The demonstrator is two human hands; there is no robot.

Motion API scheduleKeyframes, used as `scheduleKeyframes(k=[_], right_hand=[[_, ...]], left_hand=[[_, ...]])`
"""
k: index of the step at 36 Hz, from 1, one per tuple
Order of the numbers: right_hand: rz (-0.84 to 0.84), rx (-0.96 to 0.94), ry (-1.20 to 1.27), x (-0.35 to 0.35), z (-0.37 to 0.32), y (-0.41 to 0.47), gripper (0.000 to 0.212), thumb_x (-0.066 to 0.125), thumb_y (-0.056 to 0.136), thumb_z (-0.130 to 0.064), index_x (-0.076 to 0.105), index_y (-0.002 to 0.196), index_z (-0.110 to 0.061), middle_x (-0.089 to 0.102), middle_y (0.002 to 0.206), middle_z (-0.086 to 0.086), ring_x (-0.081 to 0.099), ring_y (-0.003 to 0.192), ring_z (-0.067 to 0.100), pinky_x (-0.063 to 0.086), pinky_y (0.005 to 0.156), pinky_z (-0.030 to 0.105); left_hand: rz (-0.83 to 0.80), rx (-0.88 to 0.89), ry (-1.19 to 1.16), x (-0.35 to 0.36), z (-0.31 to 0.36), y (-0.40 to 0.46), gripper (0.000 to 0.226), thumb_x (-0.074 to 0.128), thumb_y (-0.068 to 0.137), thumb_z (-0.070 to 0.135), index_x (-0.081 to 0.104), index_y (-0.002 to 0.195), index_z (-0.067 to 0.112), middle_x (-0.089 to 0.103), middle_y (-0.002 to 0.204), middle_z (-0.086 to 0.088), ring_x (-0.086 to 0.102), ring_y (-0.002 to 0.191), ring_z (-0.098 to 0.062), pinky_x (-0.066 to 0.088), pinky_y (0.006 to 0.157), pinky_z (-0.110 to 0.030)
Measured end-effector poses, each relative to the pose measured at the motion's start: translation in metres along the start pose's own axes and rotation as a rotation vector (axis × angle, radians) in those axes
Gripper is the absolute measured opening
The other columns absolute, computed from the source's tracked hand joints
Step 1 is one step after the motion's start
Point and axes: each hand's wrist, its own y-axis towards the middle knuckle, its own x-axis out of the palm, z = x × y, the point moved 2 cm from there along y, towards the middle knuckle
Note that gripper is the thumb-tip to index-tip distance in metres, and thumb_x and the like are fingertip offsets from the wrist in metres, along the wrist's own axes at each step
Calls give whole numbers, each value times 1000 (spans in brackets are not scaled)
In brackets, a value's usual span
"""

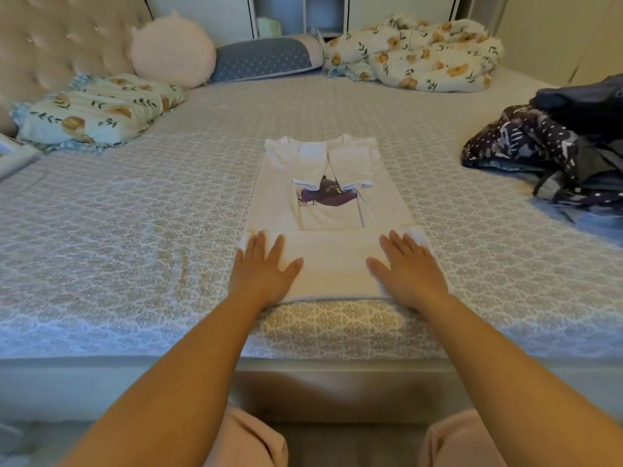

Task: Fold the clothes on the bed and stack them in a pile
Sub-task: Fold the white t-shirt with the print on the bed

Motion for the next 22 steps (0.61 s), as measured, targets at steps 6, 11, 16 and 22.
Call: scheduleKeyframes(k=[6,11,16,22], right_hand=[[-9,-213,-5,-6,11,-17,85,9,79,-80,9,152,-36,-3,159,-13,-6,146,9,-3,118,38],[-42,-306,-125,-11,15,-25,81,22,79,-81,11,150,-42,1,159,-16,0,147,12,4,117,45],[-17,-306,-187,-18,25,-22,57,48,98,-31,23,149,-33,16,158,-10,15,145,13,26,113,36],[-134,-243,-275,-29,29,-22,69,50,97,-14,13,151,-33,7,160,-9,11,146,12,30,111,33]], left_hand=[[-24,79,-17,-6,-3,-12,95,5,75,83,-5,152,29,-17,159,-6,-16,146,-23,-7,117,-43],[-42,347,70,-4,-4,-32,110,4,56,98,-4,150,42,-14,159,11,-16,146,-16,-8,115,-51],[-93,323,-17,-16,-26,-36,72,35,89,66,12,151,36,-1,160,10,-3,147,-10,11,117,-34],[-191,255,169,-34,-38,-36,65,42,100,13,9,153,29,-2,161,6,13,146,-18,25,112,-33]])
